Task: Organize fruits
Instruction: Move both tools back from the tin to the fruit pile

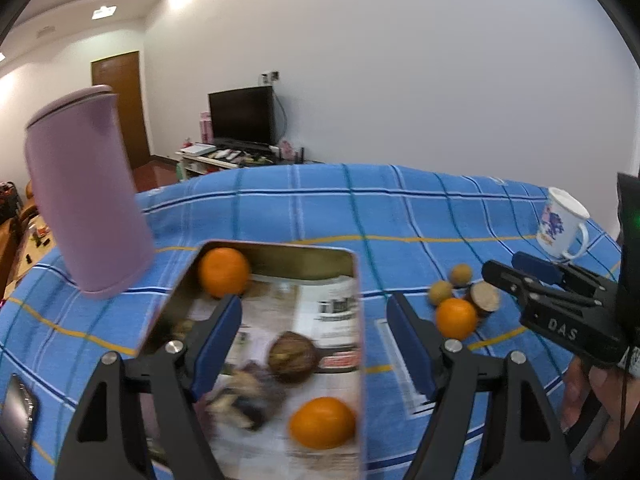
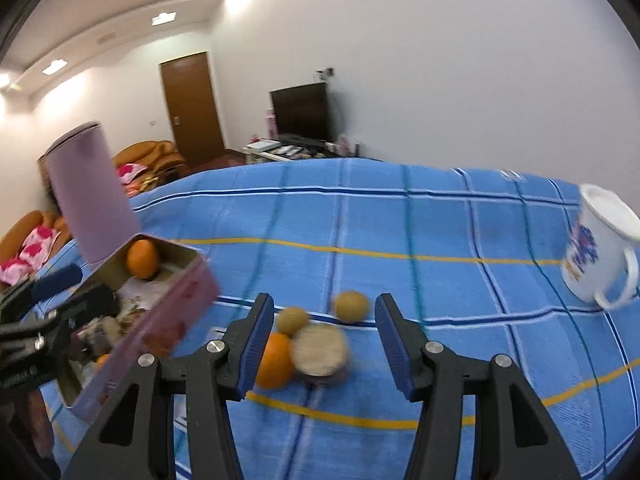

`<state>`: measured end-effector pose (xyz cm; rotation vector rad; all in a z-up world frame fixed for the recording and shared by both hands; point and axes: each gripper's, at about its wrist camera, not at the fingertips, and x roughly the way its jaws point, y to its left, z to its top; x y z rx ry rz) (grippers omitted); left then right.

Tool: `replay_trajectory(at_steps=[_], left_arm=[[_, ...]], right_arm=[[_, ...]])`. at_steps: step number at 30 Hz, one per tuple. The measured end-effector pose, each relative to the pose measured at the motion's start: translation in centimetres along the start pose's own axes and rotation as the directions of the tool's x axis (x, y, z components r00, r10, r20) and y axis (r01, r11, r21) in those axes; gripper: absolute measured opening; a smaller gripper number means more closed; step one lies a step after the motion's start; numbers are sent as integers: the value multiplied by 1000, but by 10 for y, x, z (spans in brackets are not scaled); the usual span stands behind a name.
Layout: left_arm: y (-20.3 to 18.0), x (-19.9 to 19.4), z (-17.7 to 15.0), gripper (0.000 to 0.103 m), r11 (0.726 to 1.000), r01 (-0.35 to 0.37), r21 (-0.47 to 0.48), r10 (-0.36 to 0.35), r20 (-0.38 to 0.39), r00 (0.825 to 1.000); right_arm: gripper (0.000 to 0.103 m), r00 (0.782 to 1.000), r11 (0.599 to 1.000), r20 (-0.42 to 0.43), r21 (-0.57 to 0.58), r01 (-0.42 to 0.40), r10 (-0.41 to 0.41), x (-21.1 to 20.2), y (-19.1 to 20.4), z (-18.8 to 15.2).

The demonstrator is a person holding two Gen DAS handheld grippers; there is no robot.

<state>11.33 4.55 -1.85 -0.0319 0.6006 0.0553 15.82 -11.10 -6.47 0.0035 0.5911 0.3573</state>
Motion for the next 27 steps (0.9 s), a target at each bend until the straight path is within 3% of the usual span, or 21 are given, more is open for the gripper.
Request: replay_trajectory(at_steps=[11,16,21,23,25,27], left_arm=[[-38,12,-2,78,999,32,31,-31,-23,999],[-46,13,-3,86,999,33,38,-33,-20,999],[-48,13,-5,86,999,26,43,-25,-18,1000],[-48,13,-5,86,999,27,40,-27,-19,999],[-48,13,-5,86,999,29,39,-28,-19,999],[-51,13,-5,86,998,39,43,-38,-23,999]], right_arm=[[54,987,997,-150,61,-56,65,30,-10,-3],[54,984,996,-162,65,-63,73,32,-9,-5],[54,984,997,-163,33,-72,77,29,-4,-7],[41,982,996,-166,50,-79,86,28,-9,-8],[38,983,995,-161,43,-87,92,25,-7,-9],[38,986,999,-158,12,-47,49,23,-3,-9]])
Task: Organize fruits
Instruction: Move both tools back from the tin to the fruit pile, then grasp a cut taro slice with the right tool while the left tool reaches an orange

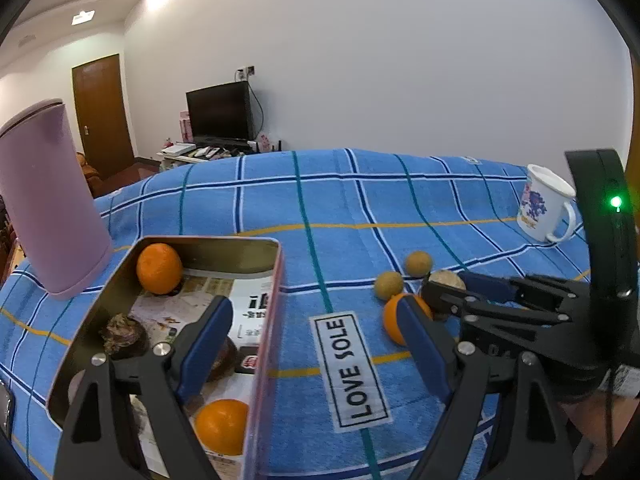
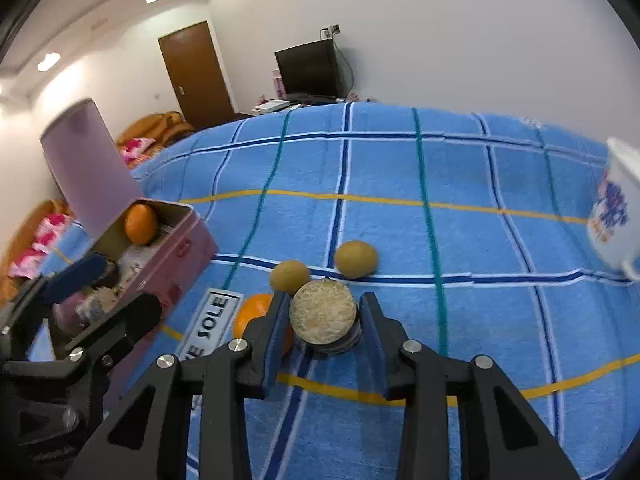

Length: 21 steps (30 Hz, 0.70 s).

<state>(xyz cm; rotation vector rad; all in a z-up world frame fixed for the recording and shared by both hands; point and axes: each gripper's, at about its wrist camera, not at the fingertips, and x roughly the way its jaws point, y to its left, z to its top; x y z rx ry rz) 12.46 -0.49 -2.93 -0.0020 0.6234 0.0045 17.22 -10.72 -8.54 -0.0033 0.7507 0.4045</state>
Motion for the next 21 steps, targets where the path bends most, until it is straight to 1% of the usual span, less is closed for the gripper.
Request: replay_trajectory(at_steps=[3,5,7,10,17,21], left_arm=[[-6,-1,-1,86,1000,11,17,-11,2,1000],[-9,-1,-1,86,1000,19,24,-19,2,1000],[-13,-1,0,86,999,29,31,-29,1,1000],[-21,2,0,85,998,36,52,-36,-8,999],[-11,3,4,86,1000,6,23,-6,4,1000],[-13,4,3,86,1000,21,19,-21,-2,1000]], right_arm=[[38,1000,1000,2,12,-1,1,-1,-3,-1],[38,1000,1000,4,16,27,-27,-3,-8,-1],[38,1000,999,4,29,18,-19,-5,-13,-2],[38,1000,999,3,21,30,-30,-6,-14,-3],[39,1000,1000,0,15,-1,1,-7,-16,-3],[40,999,1000,-30,26,-10,11,-2,-20,-3]])
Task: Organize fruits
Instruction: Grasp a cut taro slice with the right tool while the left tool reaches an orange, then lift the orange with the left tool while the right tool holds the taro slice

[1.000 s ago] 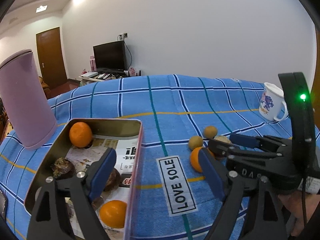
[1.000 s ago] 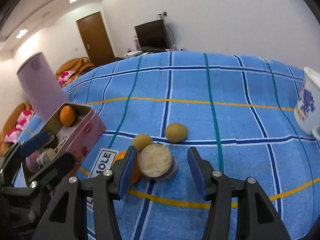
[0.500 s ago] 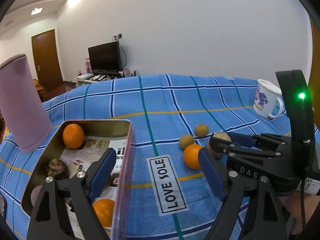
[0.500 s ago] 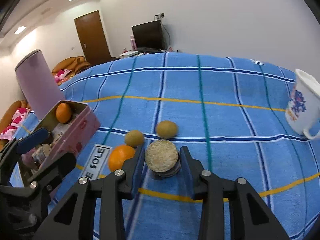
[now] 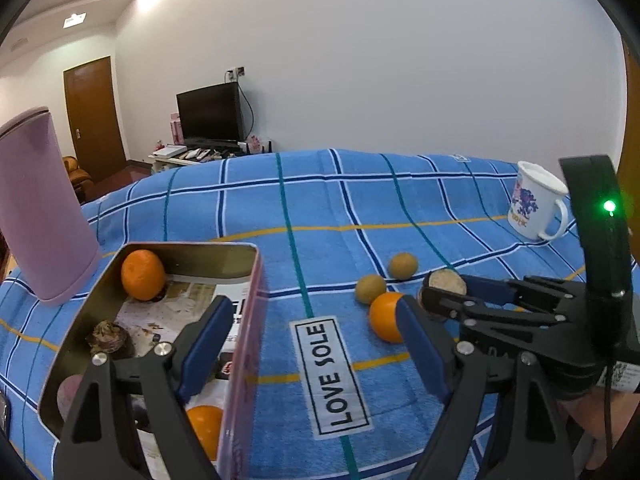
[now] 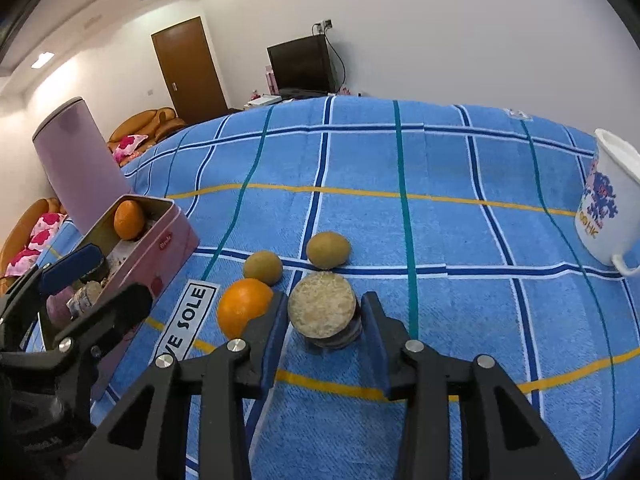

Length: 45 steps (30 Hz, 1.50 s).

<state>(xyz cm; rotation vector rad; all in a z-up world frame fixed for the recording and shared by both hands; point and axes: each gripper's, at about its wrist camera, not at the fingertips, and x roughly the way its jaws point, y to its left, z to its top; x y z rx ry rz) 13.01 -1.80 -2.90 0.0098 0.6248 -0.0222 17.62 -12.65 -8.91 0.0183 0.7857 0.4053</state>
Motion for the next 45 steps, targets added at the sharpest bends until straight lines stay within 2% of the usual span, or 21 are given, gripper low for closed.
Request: replay_trajectory(at_steps=[5,12,19,21,23,25,32,45], left_arm=[[-7,6,-1,86,1000,26,-5,-26,-22,999],[-24,18,-2,82,997,76,13,-75,-59,995],[-35,37,1,61,992,127,15,-124,-122,985],[-35,45,1,60,988,154,1,-152,-149,977],[-36,51,0,47,987,163,-2,-161,-172,972],[-39,55,-1,40,979,203,-3,-200,-194,960],[-38,56,-1,39,975,220,-23,-220,-188,957],[-28,31,0,39,984,177,-5,-176,-89,980]], right_arm=[[38,998,999,24,4,50,-50,-7,-2,-2],[38,995,992,40,91,88,-92,-17,-25,-4],[38,993,990,45,100,100,-105,-19,-29,-5],[38,993,990,45,102,101,-106,-20,-29,-6],[38,993,990,45,102,101,-106,-20,-29,-6],[38,993,990,46,93,102,-107,-20,-27,-6],[38,993,993,54,62,102,-105,-20,-20,-4],[38,991,996,109,31,80,-83,-29,-13,-5]])
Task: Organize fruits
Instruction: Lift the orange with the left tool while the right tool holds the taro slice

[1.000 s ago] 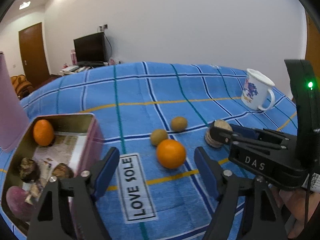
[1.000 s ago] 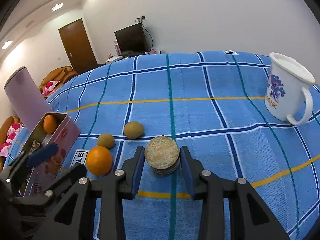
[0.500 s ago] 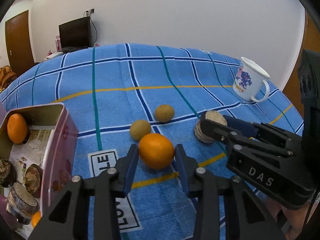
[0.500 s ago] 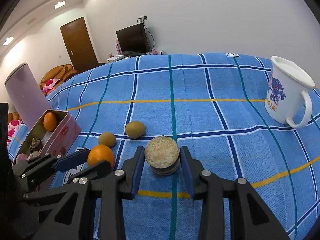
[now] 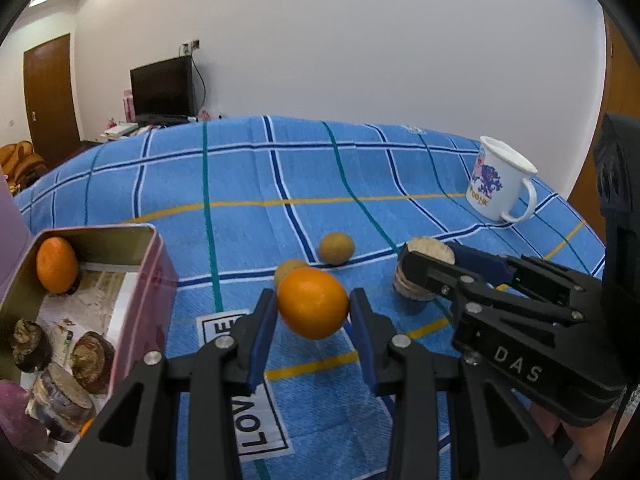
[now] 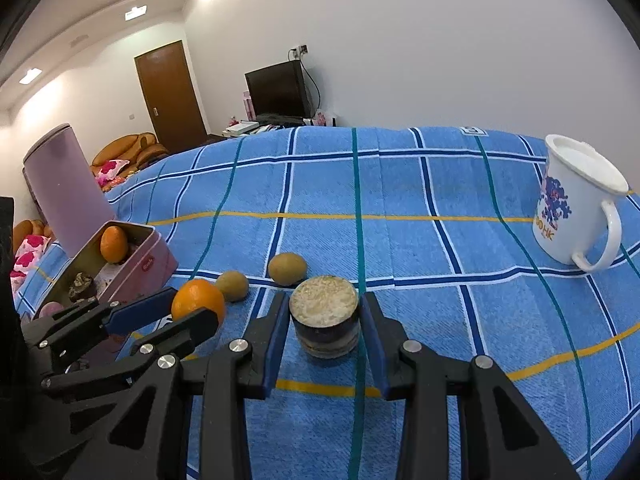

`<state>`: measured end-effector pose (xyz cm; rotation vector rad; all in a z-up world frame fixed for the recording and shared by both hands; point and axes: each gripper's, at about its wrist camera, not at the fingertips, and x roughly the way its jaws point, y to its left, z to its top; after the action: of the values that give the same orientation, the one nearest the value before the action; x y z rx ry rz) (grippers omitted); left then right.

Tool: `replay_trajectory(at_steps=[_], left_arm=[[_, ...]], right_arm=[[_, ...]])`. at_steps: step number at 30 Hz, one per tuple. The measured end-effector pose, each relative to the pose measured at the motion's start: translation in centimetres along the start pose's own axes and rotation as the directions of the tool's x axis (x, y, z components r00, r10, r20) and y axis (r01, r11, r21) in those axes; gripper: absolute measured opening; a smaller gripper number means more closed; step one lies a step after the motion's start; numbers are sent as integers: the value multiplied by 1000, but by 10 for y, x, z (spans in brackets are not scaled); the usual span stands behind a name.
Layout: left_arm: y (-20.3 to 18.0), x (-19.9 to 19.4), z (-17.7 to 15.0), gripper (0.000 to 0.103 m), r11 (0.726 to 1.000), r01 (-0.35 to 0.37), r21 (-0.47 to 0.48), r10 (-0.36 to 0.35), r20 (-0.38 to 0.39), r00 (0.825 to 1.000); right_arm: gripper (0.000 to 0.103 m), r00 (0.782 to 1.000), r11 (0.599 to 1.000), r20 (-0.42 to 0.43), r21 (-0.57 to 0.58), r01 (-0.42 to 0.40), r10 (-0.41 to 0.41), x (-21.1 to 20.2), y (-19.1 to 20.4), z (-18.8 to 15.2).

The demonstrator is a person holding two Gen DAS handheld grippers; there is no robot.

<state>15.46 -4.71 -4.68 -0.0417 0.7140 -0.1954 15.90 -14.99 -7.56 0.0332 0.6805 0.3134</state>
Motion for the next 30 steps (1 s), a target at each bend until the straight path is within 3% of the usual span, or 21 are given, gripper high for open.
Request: replay_trajectory(at_steps=[30], left_arm=[[-13,-24,-4,39,997,-64,48,58,125,990]], right_arm=[[38,994,1000,109,-23,-3,5,-26,3,-5]])
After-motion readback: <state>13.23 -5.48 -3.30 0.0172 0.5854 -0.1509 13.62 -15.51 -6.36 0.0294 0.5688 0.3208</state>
